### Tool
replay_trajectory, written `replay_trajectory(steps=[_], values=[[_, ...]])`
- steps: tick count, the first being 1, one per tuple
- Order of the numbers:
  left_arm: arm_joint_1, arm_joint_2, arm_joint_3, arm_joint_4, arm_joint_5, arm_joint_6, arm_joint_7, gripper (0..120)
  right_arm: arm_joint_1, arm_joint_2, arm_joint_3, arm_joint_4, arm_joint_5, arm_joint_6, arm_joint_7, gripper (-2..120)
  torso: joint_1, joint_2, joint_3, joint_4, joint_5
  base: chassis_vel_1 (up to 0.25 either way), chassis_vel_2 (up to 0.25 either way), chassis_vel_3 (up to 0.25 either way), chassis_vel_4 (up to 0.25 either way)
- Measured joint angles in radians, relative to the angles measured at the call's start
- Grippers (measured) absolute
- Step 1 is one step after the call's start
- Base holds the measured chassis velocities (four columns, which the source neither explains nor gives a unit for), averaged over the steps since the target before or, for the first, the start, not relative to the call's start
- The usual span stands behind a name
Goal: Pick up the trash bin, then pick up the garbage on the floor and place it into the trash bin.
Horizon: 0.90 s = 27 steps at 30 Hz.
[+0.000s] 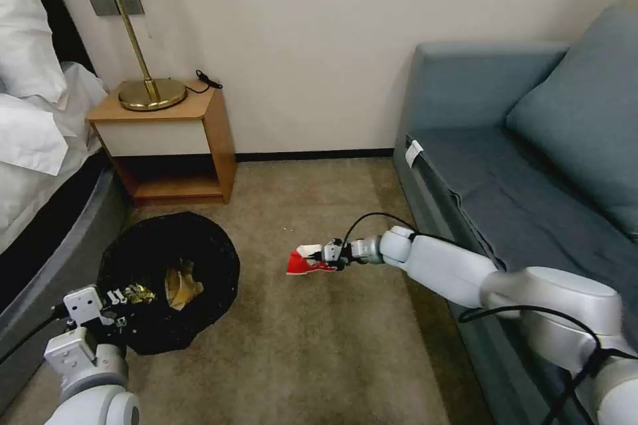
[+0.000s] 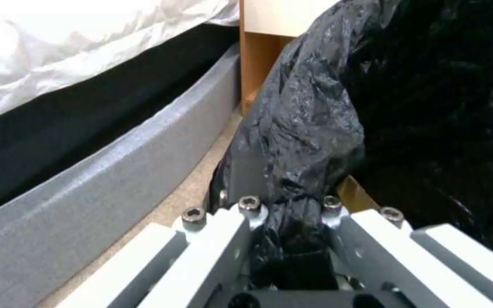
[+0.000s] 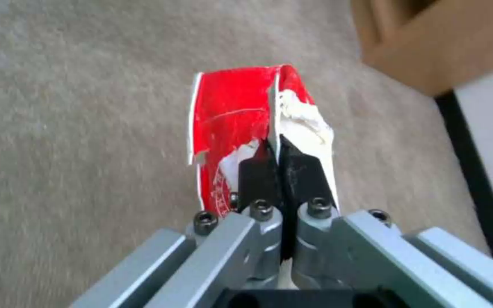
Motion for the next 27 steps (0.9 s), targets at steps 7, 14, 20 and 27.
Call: replay_trajectory(steps=[7, 14, 20, 27], values=[[0.002, 0.000, 0.007, -0.002, 0.011, 0.000, 0.000, 3, -0.008, -0.097, 0.029, 0.121, 0.026, -0.011, 0.024, 0, 0.000, 0.000, 0.000, 0.0001, 0.0001, 0.000, 0.000, 0.000, 0.000], [0.003, 0.000, 0.009, 0.004, 0.016, -0.002, 0.000, 3, -0.022, -0.175, 0.074, 0.277, 0.075, -0.022, 0.042, 0, 0.000, 0.000, 0.000, 0.0002, -0.0001, 0.000, 0.000, 0.000, 0.000], [0.003, 0.000, 0.009, 0.016, 0.015, -0.003, 0.000, 3, -0.026, -0.206, 0.130, 0.364, 0.107, -0.005, 0.041, 0, 0.000, 0.000, 0.000, 0.0003, -0.0002, 0.000, 0.000, 0.000, 0.000], [-0.005, 0.000, 0.009, 0.049, 0.012, -0.006, 0.000, 3, -0.019, -0.244, 0.161, 0.484, 0.174, 0.000, 0.047, 0, 0.000, 0.000, 0.000, 0.0003, -0.0003, 0.000, 0.000, 0.000, 0.000]])
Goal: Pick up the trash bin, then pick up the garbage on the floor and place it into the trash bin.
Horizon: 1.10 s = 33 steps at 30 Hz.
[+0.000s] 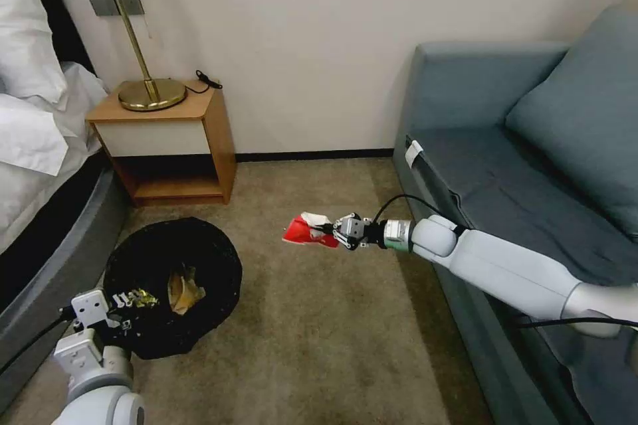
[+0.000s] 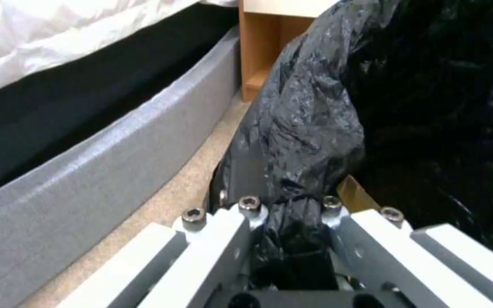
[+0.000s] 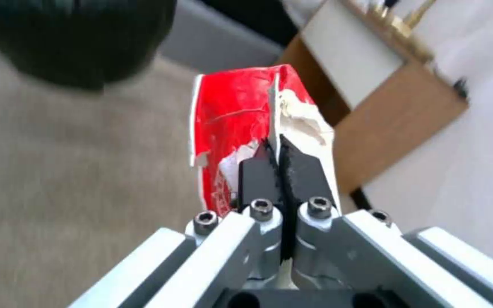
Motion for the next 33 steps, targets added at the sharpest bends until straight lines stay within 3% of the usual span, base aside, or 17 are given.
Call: replay_trajectory(steps=[10, 21, 26, 33], values=[[-0.013, 0.000, 0.012, 0.020, 0.000, 0.000, 0.001, 3, 0.008, -0.027, 0.015, 0.219, 0.119, -0.046, 0.065, 0, 0.000, 0.000, 0.000, 0.0000, 0.0000, 0.000, 0.000, 0.000, 0.000], [-0.018, 0.000, 0.019, 0.022, -0.002, 0.003, 0.003, 3, 0.044, 0.019, -0.047, 0.408, 0.248, -0.133, 0.172, 0, 0.000, 0.000, 0.000, 0.0002, 0.0000, 0.000, 0.000, 0.000, 0.000], [-0.023, 0.000, 0.032, 0.013, 0.002, 0.011, 0.004, 3, 0.049, 0.072, -0.108, 0.433, 0.283, -0.170, 0.222, 0, 0.000, 0.000, 0.000, 0.0000, 0.0002, 0.000, 0.000, 0.000, 0.000], [-0.025, 0.000, 0.039, 0.008, 0.003, 0.016, 0.001, 3, 0.057, 0.157, -0.177, 0.343, 0.262, -0.173, 0.250, 0, 0.000, 0.000, 0.000, 0.0000, 0.0001, 0.000, 0.000, 0.000, 0.000]])
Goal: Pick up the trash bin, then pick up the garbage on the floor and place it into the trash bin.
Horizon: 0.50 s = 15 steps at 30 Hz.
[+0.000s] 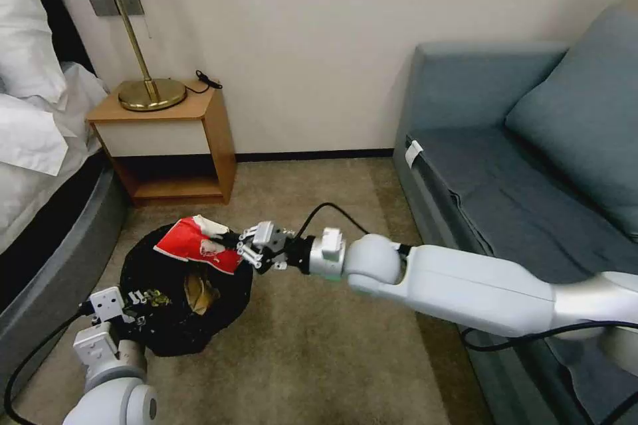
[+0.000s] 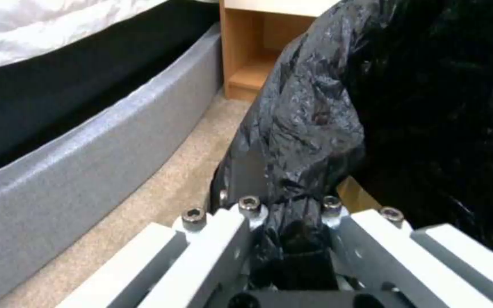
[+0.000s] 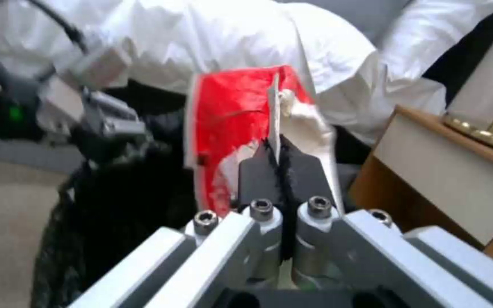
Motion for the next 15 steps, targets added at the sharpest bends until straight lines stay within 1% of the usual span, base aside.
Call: replay_trajectory(steps=[1, 5, 6, 9, 10, 11, 15], values=[[0.000, 0.000, 0.000, 0.000, 0.000, 0.000, 0.000, 3, 0.000, 0.000, 0.000, 0.000, 0.000, 0.000, 0.000, 0, 0.000, 0.000, 0.000, 0.0000, 0.0000, 0.000, 0.000, 0.000, 0.000], [-0.004, 0.000, 0.001, 0.000, 0.000, 0.000, 0.000, 3, 0.003, 0.056, -0.025, -0.075, -0.010, 0.003, 0.004, 0, 0.000, 0.000, 0.000, -0.0001, -0.0001, 0.000, 0.000, 0.000, 0.000], [-0.004, 0.000, 0.001, 0.000, 0.000, 0.000, 0.000, 3, 0.003, 0.056, -0.025, -0.075, -0.010, 0.003, 0.004, 0, 0.000, 0.000, 0.000, -0.0001, -0.0001, 0.000, 0.000, 0.000, 0.000], [-0.008, 0.000, 0.002, 0.006, 0.000, 0.000, 0.000, 3, 0.000, 0.098, -0.039, -0.106, -0.019, 0.006, 0.010, 0, 0.000, 0.000, 0.000, 0.0000, -0.0001, 0.000, 0.000, 0.000, 0.000], [-0.009, 0.000, 0.002, 0.009, 0.000, 0.001, 0.000, 3, 0.001, 0.128, -0.051, -0.131, -0.027, 0.009, 0.011, 0, 0.000, 0.000, 0.000, 0.0001, -0.0001, 0.000, 0.000, 0.000, 0.000], [-0.009, 0.000, 0.002, 0.009, 0.000, 0.001, 0.000, 3, 0.001, 0.128, -0.051, -0.131, -0.027, 0.009, 0.011, 0, 0.000, 0.000, 0.000, 0.0001, -0.0001, 0.000, 0.000, 0.000, 0.000], [-0.006, 0.000, 0.006, 0.007, 0.000, 0.001, 0.000, 3, 0.014, 0.176, -0.074, -0.180, -0.041, 0.019, 0.008, 0, 0.000, 0.000, 0.000, 0.0001, -0.0001, 0.000, 0.000, 0.000, 0.000]])
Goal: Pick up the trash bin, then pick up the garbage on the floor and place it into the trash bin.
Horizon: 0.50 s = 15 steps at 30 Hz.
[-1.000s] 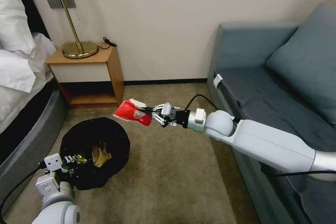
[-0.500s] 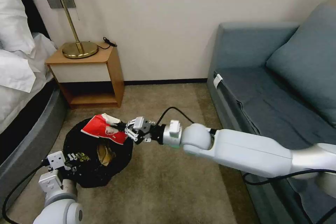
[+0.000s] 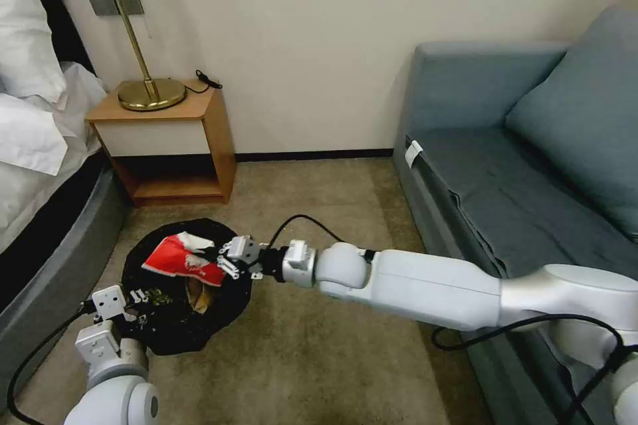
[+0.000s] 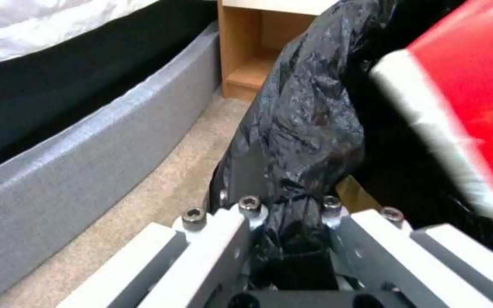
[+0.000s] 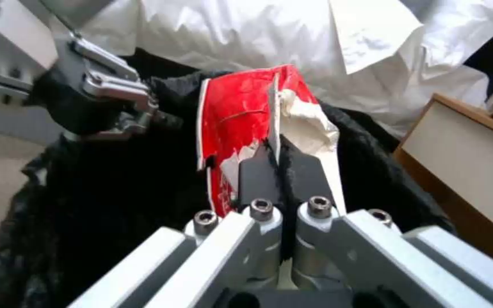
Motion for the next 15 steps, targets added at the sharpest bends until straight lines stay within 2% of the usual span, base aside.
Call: replay_trajectory(steps=[15], values=[[0.025, 0.000, 0.015, -0.045, 0.001, -0.004, 0.000, 3, 0.021, 0.058, -0.030, -0.080, -0.067, 0.017, -0.008, 0, 0.000, 0.000, 0.000, -0.0001, 0.0001, 0.000, 0.000, 0.000, 0.000]])
